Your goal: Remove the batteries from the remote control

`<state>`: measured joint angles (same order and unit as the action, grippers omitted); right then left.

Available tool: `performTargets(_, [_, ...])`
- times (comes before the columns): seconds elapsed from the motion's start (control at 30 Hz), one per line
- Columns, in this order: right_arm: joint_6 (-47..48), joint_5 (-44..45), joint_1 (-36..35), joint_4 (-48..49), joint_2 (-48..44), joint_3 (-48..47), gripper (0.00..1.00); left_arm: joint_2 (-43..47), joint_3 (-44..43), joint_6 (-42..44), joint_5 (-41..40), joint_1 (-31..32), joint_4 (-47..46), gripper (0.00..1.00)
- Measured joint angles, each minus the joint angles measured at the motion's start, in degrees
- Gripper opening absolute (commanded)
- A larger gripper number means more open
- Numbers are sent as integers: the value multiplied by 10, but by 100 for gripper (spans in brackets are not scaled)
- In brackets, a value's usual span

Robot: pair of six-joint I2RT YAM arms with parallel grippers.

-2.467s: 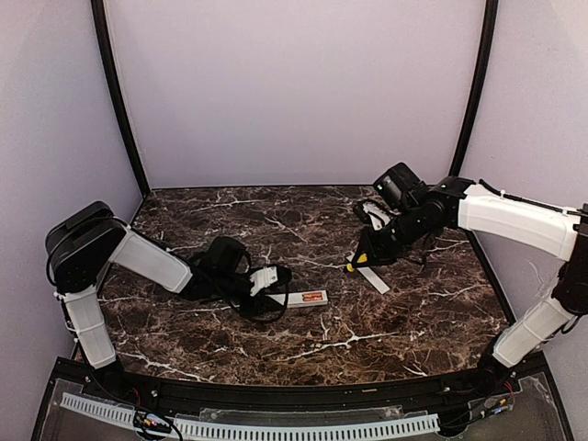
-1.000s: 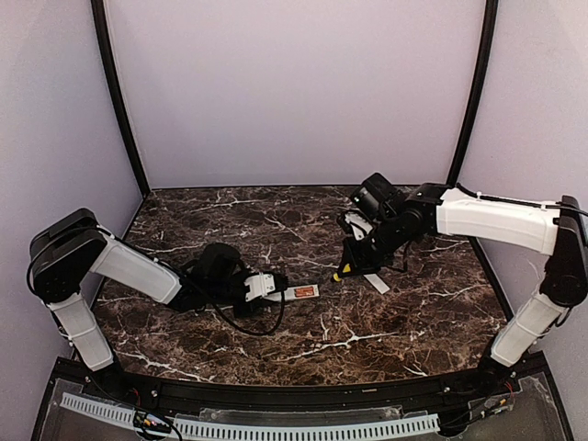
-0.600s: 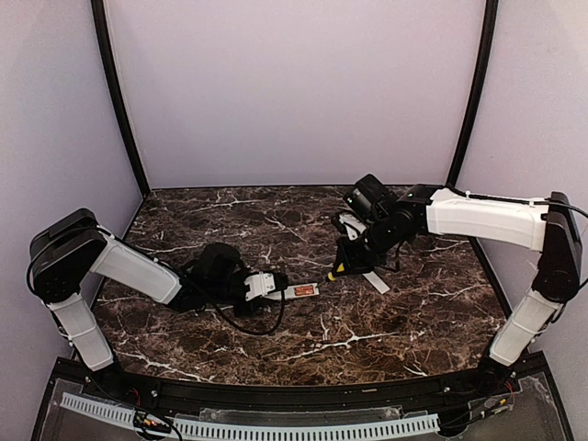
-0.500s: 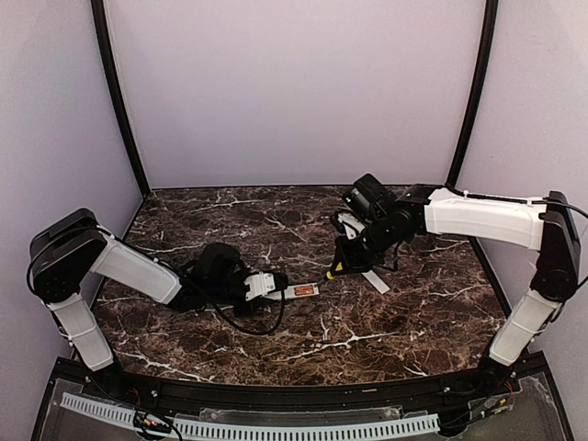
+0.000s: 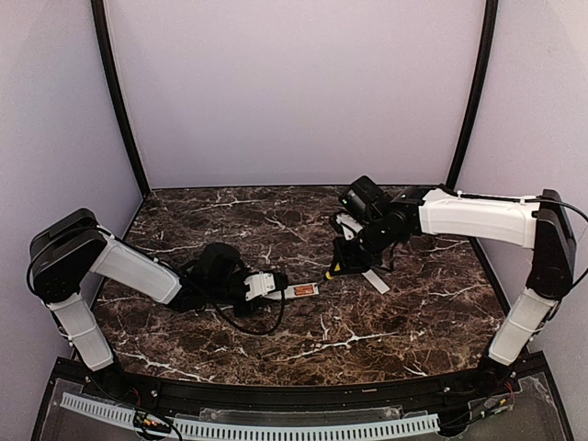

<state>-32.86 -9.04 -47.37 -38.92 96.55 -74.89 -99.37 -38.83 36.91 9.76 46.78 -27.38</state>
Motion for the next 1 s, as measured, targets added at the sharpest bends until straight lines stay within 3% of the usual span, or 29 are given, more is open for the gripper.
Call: performTargets(1.0, [-2, -2, 0, 12, 10, -3, 0, 0, 0, 0, -7, 3, 0, 0])
